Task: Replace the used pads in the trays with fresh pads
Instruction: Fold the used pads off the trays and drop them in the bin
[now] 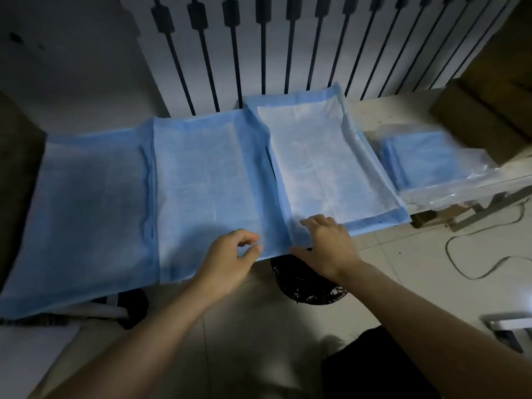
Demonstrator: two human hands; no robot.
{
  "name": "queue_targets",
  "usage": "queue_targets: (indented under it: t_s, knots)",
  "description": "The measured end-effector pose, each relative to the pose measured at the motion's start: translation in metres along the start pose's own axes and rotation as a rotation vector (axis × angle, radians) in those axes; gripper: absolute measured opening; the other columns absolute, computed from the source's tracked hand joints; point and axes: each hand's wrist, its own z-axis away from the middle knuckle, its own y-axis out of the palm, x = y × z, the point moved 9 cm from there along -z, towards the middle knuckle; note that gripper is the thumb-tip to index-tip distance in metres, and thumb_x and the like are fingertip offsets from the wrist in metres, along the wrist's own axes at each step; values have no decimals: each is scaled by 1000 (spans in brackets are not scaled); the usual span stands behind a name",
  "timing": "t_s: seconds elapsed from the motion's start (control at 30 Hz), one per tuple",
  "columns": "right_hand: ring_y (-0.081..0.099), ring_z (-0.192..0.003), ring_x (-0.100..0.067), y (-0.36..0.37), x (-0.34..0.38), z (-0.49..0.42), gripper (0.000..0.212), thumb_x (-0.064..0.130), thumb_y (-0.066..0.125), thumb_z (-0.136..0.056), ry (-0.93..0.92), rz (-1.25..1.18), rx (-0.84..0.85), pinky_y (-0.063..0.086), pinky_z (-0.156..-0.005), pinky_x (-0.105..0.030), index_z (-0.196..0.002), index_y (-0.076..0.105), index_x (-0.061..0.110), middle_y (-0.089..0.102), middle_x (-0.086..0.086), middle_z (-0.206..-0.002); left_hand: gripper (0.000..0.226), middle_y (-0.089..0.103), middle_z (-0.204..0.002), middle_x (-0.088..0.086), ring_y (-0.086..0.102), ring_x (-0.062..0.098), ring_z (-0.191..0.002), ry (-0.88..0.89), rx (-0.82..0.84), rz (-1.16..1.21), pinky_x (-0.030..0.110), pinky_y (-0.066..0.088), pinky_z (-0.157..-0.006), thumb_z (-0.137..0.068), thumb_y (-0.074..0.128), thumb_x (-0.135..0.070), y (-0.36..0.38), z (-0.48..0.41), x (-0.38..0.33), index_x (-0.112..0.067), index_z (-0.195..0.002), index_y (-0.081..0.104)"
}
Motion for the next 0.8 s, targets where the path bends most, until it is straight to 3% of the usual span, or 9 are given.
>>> queue_targets:
  t_s: [0.13,0.2,0.27,0.37,0.47,0.6,0.7,0.8]
  knots:
    - [48,-111,-24,9,4,-12,46,56,57,-83,-88,144,-96,33,-95,-35,-113,61,21,59,0,-114,10,66,-89,-19,62,1,-91,51,-33,22,7,41,-77,-89,65,-21,16,-18,4,-22,-98,69]
    - [51,-104,-25,6,10,-16,22,39,52,-89,-141,169,-183,32,-90,-34,-93,64,21,64,0,-104,10,67,-88,-14,62,0,-85,91,-54,39,3,40,-74,-89,65,-18,24,-24,4,-19,-98,70]
    - [54,-97,-26,-2,5,-18,19,25,49,-90,-135,134,-269,32,-86,-34,-80,65,19,68,-1,-94,8,67,-85,-12,61,-2,-81,134,-91,58,4,41,-72,-88,66,-16,24,-27,1,-19,-95,70]
    - [61,-79,-23,-16,-10,-15,22,23,55,-87,-108,-174,-385,44,-79,-38,-73,67,11,69,-4,-76,7,69,-83,-8,62,1,-77,177,-138,97,7,44,-74,-88,67,-13,25,-20,-1,-18,-91,70]
    - [48,-59,-15,-29,-27,-6,28,20,61,-86,-15,-495,-411,45,-62,-35,-68,64,-2,58,-20,-63,7,70,-84,-2,62,5,-76,151,-173,145,13,47,-76,-88,66,-9,22,1,-6,-13,-91,71]
    - [59,-63,-32,-42,-47,10,28,19,64,-86,70,-614,-443,49,-63,-38,-79,68,-8,65,-29,-83,6,70,-86,1,63,11,-78,156,-156,83,20,47,-79,-87,66,-10,27,23,-23,-12,-89,71]
    - [50,-57,-18,-48,-60,23,23,19,68,-85,129,-739,-433,44,-58,-32,-78,73,-2,68,-21,-73,10,68,-86,1,61,12,-76,147,-162,68,20,47,-76,-87,67,-13,26,33,-38,-10,-96,71]
    - [54,-61,-19,-52,-67,30,23,20,73,-82,140,-833,-447,51,-63,-37,-70,71,1,65,-12,-68,12,66,-84,-3,59,10,-73,174,-164,45,15,44,-67,-87,68,-16,26,44,-51,-13,-98,70]
